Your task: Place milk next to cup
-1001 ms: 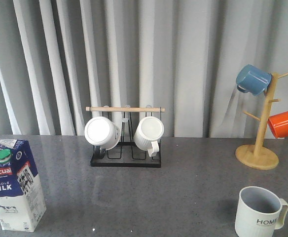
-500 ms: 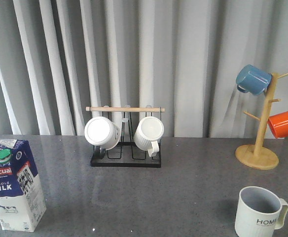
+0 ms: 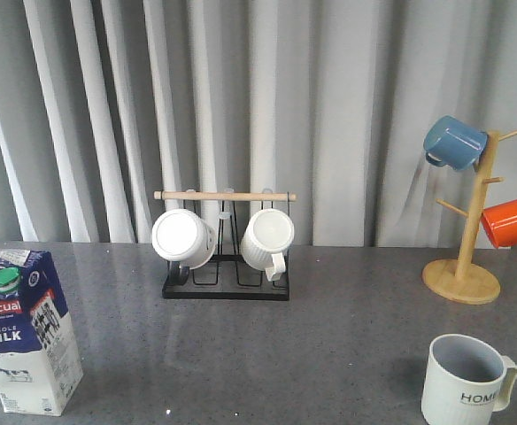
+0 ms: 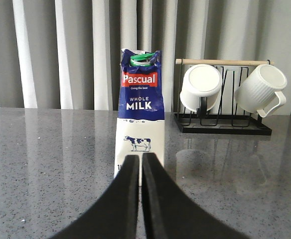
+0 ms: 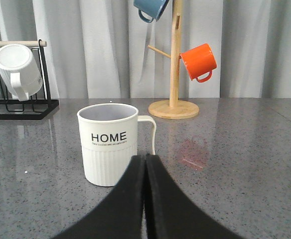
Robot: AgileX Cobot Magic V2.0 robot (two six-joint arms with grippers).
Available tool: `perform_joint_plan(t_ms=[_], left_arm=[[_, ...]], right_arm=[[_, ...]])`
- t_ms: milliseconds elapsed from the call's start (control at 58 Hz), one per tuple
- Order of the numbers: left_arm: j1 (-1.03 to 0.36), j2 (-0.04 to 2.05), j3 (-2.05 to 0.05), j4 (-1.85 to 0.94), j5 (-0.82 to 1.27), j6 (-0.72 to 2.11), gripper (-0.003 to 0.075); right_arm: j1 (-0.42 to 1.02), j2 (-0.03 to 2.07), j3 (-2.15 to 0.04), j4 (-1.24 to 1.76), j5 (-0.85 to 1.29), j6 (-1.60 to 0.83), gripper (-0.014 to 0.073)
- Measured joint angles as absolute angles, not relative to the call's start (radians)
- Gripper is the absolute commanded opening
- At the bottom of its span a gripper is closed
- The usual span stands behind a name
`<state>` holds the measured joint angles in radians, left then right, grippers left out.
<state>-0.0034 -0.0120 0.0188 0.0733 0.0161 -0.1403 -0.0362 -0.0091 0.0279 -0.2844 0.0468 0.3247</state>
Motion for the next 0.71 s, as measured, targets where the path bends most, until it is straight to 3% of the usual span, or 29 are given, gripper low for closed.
perform_joint_plan(t_ms=[431, 707], left_arm=[[-0.003, -0.012, 0.02, 0.071, 0.0, -0.143, -0.0006], [-0.003, -0.012, 0.023, 0.04, -0.131, -0.167, -0.0006]], right_arm=[[-0.036, -0.009, 0.028, -0.284, 0.009, 0.342, -0.0008], [-0.036, -0.009, 0.028, -0.222, -0.053, 0.348, -0.0004]])
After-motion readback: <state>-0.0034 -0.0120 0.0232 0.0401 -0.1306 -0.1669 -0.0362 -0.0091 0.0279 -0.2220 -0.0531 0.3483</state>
